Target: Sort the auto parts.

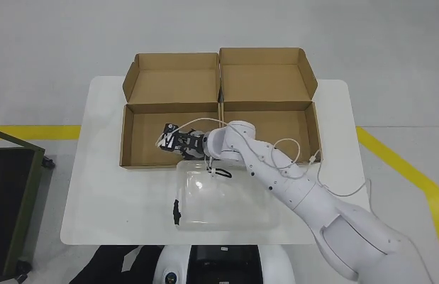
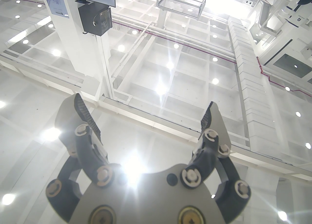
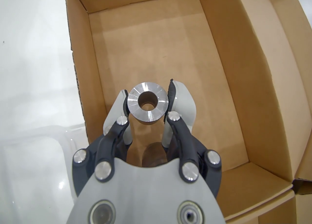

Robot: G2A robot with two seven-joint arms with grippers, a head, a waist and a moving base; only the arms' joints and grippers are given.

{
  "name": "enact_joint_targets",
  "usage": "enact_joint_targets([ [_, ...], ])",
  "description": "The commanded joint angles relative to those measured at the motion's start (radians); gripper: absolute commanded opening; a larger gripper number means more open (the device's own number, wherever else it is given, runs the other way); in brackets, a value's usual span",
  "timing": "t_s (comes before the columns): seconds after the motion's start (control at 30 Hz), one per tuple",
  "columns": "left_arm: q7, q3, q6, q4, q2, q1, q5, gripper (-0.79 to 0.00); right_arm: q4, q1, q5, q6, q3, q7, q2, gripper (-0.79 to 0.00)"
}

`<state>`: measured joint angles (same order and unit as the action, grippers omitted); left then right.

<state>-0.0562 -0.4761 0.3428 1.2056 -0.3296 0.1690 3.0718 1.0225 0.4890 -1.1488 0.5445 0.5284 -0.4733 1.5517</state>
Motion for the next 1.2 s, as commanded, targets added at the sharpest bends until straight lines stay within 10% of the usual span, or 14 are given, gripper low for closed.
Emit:
enact_joint_targets([
  [0.0,0.0,0.0,0.0,0.0,0.0,0.0,0.0,0.0,-0.01,-0.003,0.0,0.003,-0.002,-0.003,0.005,-0.585],
  [0.6,0.0,0.0,0.0,0.0,0.0,0.0,0.0,0.0,-0.004,-0.022,-0.021,0.012,0.037,0.01,0.028,-0.422],
  [1.03,0.0,0.0,0.0,0.0,0.0,0.0,0.0,0.0,0.435,0.228,-0.087,-0.005,0.275,0.039,-0.076,-0.385],
  [1.17,0.0,0.0,0.0,0.0,0.0,0.0,0.0,0.0,0.583,0.347,-0.141,0.03,0.374,0.069,-0.115,-0.2],
])
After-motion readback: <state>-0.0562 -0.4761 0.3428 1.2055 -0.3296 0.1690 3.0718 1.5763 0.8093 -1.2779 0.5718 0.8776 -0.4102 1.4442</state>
